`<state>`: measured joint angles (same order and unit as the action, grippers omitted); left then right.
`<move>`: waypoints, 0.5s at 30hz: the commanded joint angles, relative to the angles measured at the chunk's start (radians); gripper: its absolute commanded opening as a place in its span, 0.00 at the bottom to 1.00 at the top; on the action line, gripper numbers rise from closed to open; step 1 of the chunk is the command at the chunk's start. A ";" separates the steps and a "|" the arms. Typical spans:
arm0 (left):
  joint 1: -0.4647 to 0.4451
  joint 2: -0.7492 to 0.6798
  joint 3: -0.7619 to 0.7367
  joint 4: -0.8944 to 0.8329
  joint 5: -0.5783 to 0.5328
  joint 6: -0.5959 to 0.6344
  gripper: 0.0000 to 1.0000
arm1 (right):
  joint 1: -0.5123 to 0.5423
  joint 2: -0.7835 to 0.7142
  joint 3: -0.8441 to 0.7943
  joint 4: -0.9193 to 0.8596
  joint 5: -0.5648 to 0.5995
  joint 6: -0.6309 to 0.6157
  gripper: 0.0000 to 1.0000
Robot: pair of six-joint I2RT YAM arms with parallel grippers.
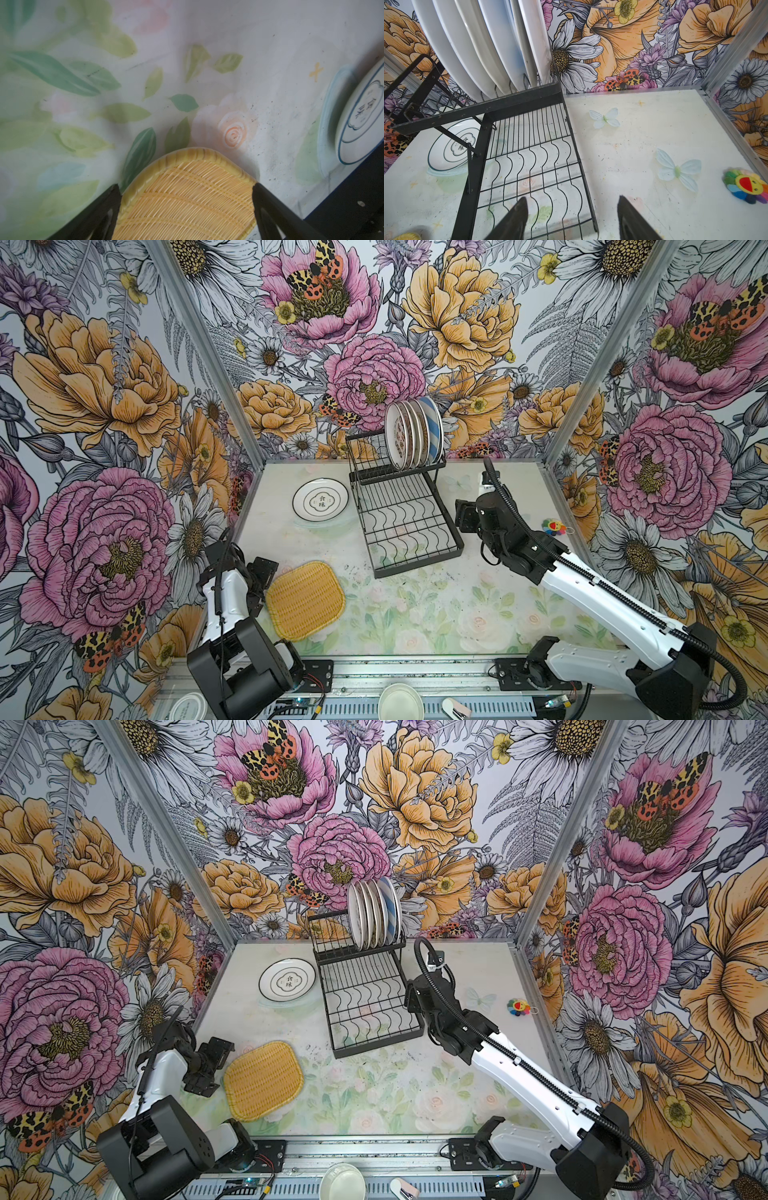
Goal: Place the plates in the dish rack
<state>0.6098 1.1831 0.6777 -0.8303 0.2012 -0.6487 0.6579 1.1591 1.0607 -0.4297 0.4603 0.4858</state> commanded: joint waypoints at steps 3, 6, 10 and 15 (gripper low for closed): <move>0.020 0.056 -0.003 0.086 0.006 0.020 0.99 | -0.012 -0.001 0.016 0.004 -0.011 0.005 0.69; 0.019 0.112 0.026 0.094 0.001 0.068 0.99 | -0.012 -0.004 0.015 0.004 -0.011 0.007 0.68; 0.009 0.183 0.051 0.112 0.033 0.123 0.99 | -0.013 -0.007 0.009 0.003 -0.010 0.010 0.69; -0.068 0.246 0.074 0.136 0.058 0.165 0.99 | -0.015 -0.007 0.005 0.003 -0.012 0.014 0.69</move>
<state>0.5793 1.4059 0.7292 -0.7448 0.2165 -0.5381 0.6521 1.1591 1.0607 -0.4297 0.4541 0.4866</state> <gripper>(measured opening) 0.986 0.686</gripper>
